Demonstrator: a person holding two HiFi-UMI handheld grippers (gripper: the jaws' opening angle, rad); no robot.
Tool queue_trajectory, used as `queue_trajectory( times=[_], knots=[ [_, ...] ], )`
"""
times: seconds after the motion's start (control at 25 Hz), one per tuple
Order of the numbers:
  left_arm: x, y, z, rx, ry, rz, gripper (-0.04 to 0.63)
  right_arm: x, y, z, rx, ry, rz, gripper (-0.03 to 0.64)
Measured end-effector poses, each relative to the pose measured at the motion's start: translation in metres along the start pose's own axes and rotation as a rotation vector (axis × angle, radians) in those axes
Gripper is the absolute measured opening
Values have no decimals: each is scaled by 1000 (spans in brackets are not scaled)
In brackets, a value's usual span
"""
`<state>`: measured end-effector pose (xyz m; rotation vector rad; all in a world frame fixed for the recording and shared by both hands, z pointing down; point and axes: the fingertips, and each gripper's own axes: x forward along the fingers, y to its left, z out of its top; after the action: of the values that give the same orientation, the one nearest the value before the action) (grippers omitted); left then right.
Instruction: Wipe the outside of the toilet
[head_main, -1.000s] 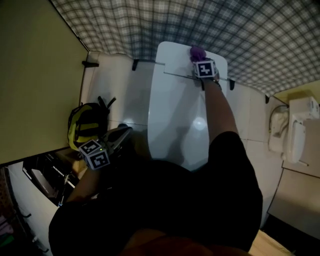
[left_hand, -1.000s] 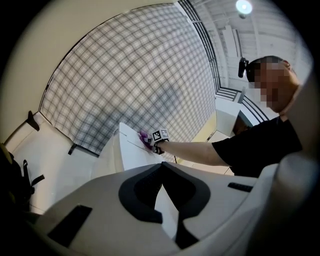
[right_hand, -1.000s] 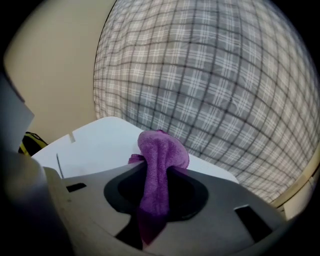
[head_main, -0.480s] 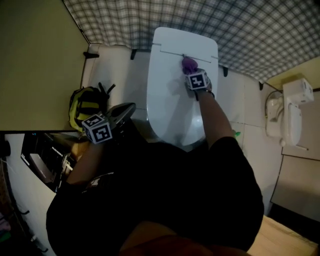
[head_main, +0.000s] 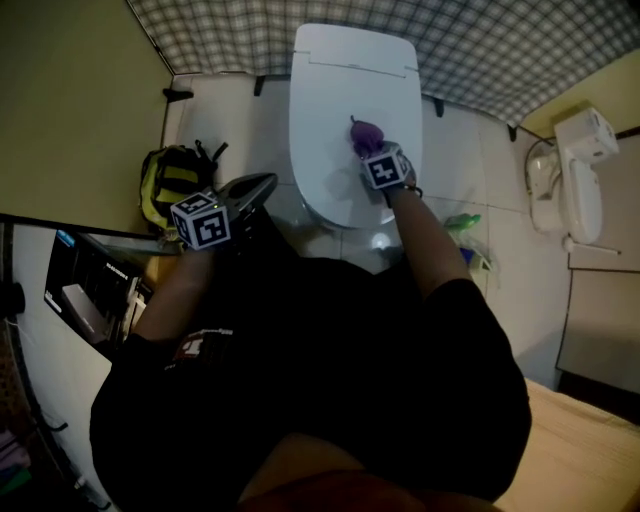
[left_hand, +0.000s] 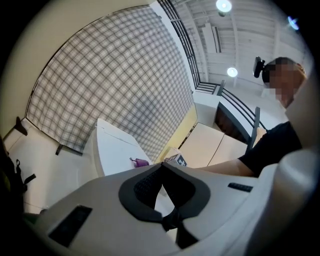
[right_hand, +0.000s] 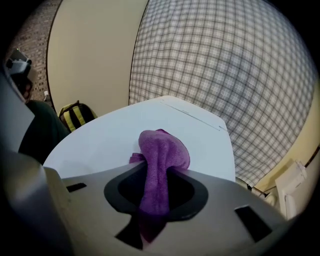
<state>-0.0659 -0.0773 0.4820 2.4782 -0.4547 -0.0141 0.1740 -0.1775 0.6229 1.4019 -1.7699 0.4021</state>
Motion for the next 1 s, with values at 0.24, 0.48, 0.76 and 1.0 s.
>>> queue_trajectory(
  times=[0.24, 0.48, 0.76, 1.0],
  knots=[
    [-32, -26, -32, 30, 20, -1, 0, -45, 39, -50, 1, -16, -5, 98],
    [-61, -44, -57, 56, 35, 3, 0, -79, 71, -89, 20, -7, -12, 98],
    [-84, -58, -74, 61, 28, -1, 0, -116, 109, -131, 56, -2, -4, 98],
    [-90, -60, -74, 47, 8, -12, 0, -131, 146, -171, -29, 28, 13, 101]
  ],
)
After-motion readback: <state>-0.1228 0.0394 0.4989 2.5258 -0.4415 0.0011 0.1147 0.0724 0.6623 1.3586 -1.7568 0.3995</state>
